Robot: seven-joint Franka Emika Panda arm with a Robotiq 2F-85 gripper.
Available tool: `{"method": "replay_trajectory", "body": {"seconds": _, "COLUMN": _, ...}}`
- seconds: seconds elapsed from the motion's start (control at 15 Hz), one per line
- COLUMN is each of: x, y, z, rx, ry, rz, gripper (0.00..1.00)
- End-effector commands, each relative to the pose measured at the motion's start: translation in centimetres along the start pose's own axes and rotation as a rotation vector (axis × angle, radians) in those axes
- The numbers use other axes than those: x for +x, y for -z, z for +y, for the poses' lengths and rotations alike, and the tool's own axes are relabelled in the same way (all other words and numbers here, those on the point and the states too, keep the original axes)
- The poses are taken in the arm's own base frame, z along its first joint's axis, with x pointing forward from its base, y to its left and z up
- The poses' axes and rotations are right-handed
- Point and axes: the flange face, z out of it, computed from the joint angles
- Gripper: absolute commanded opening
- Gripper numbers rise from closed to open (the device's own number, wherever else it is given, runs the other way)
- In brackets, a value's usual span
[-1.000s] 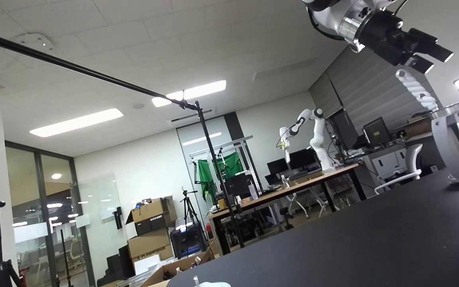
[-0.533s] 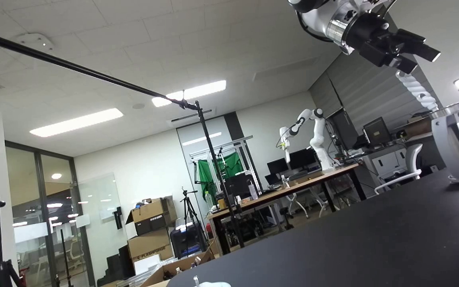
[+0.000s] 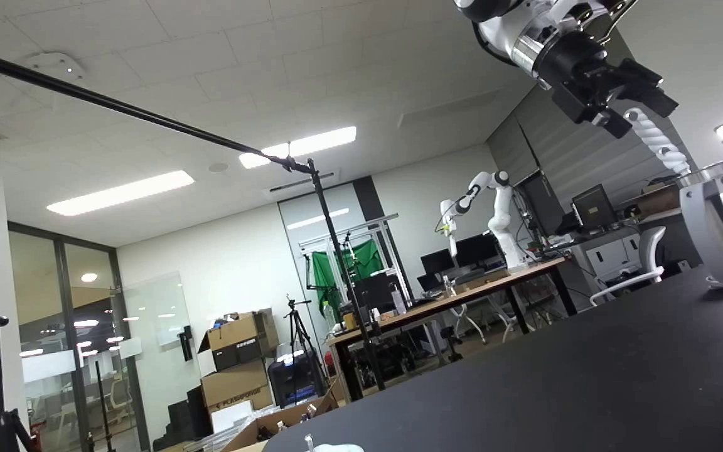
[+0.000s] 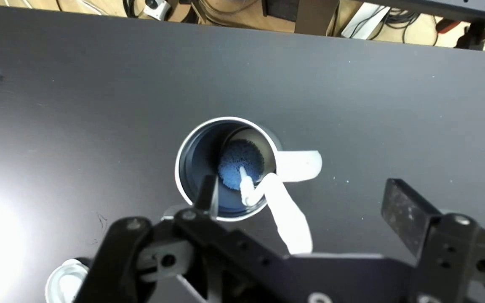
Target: Use the brush to clean the bottle
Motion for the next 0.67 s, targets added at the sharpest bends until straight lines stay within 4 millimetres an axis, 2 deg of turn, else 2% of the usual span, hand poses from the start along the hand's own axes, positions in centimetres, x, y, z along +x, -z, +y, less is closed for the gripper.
{"method": "replay_trajectory", "body": {"seconds": 0.0, "x": -0.2, "y": -0.3, "z": 0.1, "rx": -0.004, "ry": -0.048, "rz": 0.055, "gripper": 1.0}}
{"method": "replay_trajectory", "body": {"seconds": 0.27, "x": 0.0, "y": -1.2, "z": 0.0, "rx": -0.003, "ry": -0.051, "rz": 0.068, "gripper": 0.98}}
{"method": "replay_trajectory", "body": {"seconds": 0.33, "x": 0.0, "y": -1.4, "z": 0.0, "rx": -0.002, "ry": -0.05, "rz": 0.072, "gripper": 0.75}}
{"method": "replay_trajectory", "body": {"seconds": 0.47, "x": 0.0, "y": -1.7, "z": 0.0, "rx": 0.0, "ry": -0.053, "rz": 0.075, "gripper": 0.71}}
{"method": "replay_trajectory", "body": {"seconds": 0.6, "x": -0.1, "y": -1.8, "z": 0.1, "rx": 0.003, "ry": -0.057, "rz": 0.08, "gripper": 0.55}}
